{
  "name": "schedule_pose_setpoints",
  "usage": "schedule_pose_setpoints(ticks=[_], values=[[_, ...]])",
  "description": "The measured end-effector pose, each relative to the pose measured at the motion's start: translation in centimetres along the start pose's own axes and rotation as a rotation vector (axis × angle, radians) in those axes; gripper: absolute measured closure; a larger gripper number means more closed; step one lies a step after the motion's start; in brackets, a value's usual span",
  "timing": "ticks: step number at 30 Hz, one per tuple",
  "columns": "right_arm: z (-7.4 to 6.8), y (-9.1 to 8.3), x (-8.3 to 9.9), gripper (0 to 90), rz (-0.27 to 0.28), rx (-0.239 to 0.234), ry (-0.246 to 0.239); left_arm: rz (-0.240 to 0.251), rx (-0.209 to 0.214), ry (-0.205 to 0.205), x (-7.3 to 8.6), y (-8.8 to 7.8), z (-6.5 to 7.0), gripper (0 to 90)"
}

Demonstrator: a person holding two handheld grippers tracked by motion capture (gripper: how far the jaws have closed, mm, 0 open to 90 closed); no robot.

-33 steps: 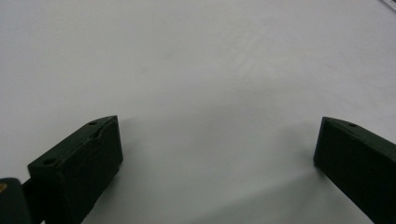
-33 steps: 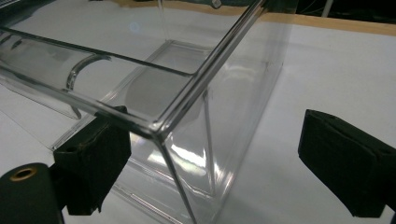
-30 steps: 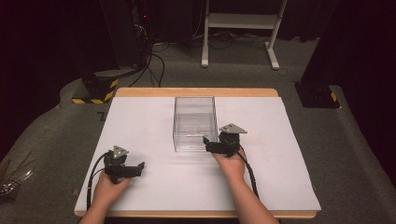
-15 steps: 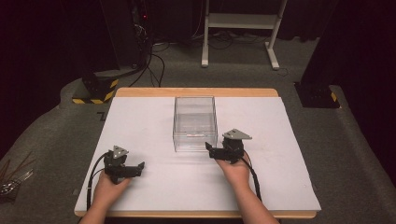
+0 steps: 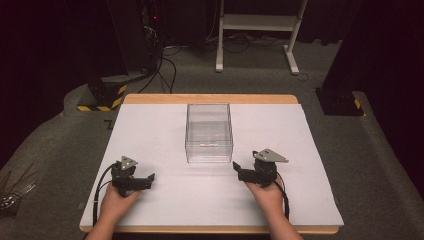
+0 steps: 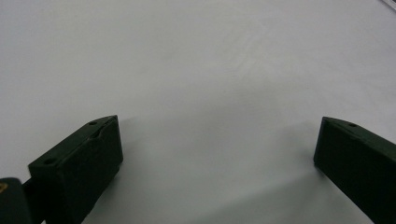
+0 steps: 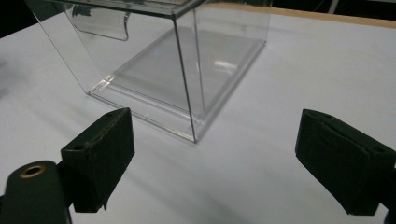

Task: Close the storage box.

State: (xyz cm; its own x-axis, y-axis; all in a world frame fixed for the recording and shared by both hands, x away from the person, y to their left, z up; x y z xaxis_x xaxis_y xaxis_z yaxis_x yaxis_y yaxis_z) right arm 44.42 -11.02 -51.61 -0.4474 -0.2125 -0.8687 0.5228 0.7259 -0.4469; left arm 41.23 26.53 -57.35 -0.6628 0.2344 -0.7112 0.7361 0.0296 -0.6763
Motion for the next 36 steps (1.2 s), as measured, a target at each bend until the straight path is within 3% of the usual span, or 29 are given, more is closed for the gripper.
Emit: schedule_pose_setpoints(ticks=[7, 14, 21, 23, 36], values=[[1.7, -2.2, 1.9, 11.6, -0.03, 0.047, 0.013, 0.0, -0.001, 0.001, 0.0, 0.0, 0.0, 1.4], [3.7, -4.2, 4.2, 11.4, -0.1, 0.108, 0.032, 0.0, -0.001, 0.001, 0.0, 0.0, 0.0, 1.4], [4.4, -4.1, 6.5, 11.4, -0.239, 0.13, 0.051, 0.0, -0.001, -0.002, 0.0, 0.0, 0.0, 1.5], [4.3, -3.7, 6.8, 10.7, -0.283, 0.131, 0.035, 0.0, 0.0, -0.002, 0.0, 0.0, 0.0, 1.5], [4.3, -3.6, 6.8, 11.5, -0.281, 0.135, 0.031, 0.0, 0.001, 0.0, 0.0, 0.0, 0.0, 1.5]])
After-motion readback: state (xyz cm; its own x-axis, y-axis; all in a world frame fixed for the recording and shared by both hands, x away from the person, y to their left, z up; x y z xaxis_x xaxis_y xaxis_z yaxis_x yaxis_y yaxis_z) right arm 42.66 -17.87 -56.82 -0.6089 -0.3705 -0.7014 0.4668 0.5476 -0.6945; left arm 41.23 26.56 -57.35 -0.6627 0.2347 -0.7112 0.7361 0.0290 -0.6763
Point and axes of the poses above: each handheld gripper's, and its own axes: y roughly forward along the jaws, x roughly out of its underside, z roughly to its right, the point moved 9 cm from there along y, roughly forward along the jaws, and after that the axes turned 15 degrees about -x, right-handed, at the moved point
